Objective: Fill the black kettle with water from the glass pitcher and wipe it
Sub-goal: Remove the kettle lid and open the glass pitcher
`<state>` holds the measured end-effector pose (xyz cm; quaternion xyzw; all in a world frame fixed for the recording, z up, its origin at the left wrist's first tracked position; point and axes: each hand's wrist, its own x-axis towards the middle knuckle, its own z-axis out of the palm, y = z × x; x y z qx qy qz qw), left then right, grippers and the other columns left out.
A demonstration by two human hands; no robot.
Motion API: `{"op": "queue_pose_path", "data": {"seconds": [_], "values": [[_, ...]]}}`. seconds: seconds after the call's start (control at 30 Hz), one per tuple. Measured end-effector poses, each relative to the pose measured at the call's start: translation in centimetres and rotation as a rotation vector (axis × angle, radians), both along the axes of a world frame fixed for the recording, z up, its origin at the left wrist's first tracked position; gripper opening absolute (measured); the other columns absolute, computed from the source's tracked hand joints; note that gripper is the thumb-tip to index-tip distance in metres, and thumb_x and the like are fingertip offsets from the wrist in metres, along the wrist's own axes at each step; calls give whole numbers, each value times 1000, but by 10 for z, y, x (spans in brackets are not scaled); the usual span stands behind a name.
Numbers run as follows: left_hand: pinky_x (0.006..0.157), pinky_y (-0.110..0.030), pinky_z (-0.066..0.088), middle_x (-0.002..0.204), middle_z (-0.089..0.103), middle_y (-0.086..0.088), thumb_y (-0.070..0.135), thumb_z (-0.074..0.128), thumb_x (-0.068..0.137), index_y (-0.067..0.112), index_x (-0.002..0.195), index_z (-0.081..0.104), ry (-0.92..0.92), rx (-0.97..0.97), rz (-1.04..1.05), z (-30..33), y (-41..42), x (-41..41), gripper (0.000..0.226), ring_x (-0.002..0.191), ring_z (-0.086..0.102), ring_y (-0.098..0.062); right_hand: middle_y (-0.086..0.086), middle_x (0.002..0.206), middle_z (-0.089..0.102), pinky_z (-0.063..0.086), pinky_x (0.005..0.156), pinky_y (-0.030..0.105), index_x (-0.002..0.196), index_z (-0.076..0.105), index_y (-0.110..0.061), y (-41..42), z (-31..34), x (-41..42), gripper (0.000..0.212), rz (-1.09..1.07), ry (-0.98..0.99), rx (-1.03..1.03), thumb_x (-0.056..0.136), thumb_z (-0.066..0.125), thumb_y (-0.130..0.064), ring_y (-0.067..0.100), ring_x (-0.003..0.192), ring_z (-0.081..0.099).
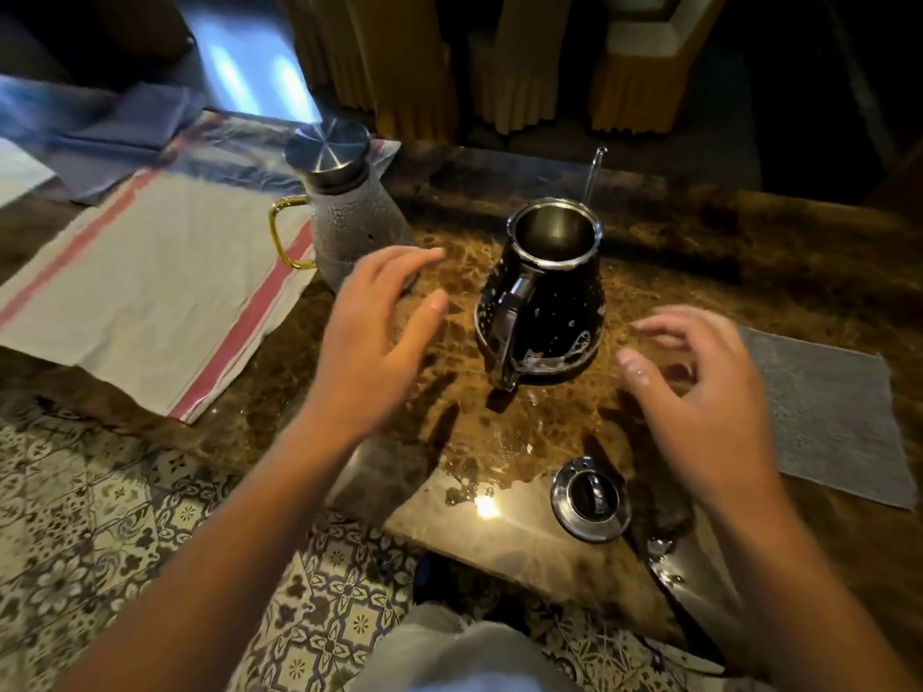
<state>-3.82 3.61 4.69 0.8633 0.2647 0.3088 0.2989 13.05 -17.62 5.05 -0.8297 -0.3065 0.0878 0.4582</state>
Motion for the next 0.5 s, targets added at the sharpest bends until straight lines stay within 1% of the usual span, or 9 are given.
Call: {"op": "queue_pose_path", "data": {"seconds": [0.03, 0.07, 0.13, 0.17, 0.27, 0.33, 0.43, 0.5], "values": [[114, -30, 39, 145, 53, 1, 36, 53, 104, 21, 144, 56, 39, 75, 48, 2, 12, -10, 43, 136, 47, -13, -14, 136, 49, 53, 101, 42, 120, 63, -34, 10, 9, 1, 27, 7, -15, 30, 93, 66, -39, 12, 120, 57], [115, -24, 34, 148, 50, -1, 38, 52, 103, 22, 145, 55, 76, 129, 95, 4, 26, -19, 44, 139, 45, -15, -16, 141, 45, 50, 105, 43, 123, 61, -37, 21, 17, 2, 29, 15, -32, 54, 94, 65, -39, 12, 127, 53], [113, -14, 26, 150, 48, -5, 38, 53, 102, 23, 147, 53, 116, 188, 168, 7, 55, -35, 47, 140, 42, -19, -16, 152, 40, 43, 109, 38, 129, 58, -41, 44, 31, 5, 35, 29, -90, 97, 95, 66, -37, 8, 136, 43], [114, -15, 26, 151, 48, -7, 38, 53, 103, 23, 148, 52, 120, 211, 197, 8, 70, -41, 48, 140, 42, -21, -15, 156, 37, 39, 110, 34, 132, 57, -39, 57, 39, 6, 38, 39, -116, 110, 95, 66, -35, 5, 138, 40], [119, -37, 31, 155, 46, -10, 37, 52, 106, 24, 151, 48, 153, 272, 292, 6, 112, -53, 47, 143, 42, -28, -8, 162, 33, 29, 110, 23, 141, 56, -32, 101, 57, 4, 48, 104, -187, 103, 95, 67, -32, 8, 145, 34], [121, -45, 30, 159, 44, -12, 37, 49, 108, 23, 152, 47, 189, 263, 336, 1, 138, -53, 47, 146, 40, -31, -5, 166, 29, 23, 112, 23, 148, 51, -32, 135, 64, 0, 54, 162, -239, 50, 96, 67, -34, 12, 152, 27], [123, -49, 32, 160, 45, -11, 37, 45, 109, 21, 153, 46, 203, 117, 292, -8, 174, -47, 47, 147, 41, -32, 0, 170, 23, 23, 116, 31, 154, 42, -33, 192, 65, -10, 63, 257, -293, -16, 96, 66, -40, 21, 156, 21], [119, -47, 38, 158, 48, -9, 36, 43, 110, 22, 154, 45, 191, 40, 229, -14, 192, -43, 46, 143, 46, -29, 3, 171, 21, 25, 120, 39, 156, 39, -33, 230, 62, -20, 67, 299, -326, -41, 95, 65, -44, 26, 157, 19]]}}
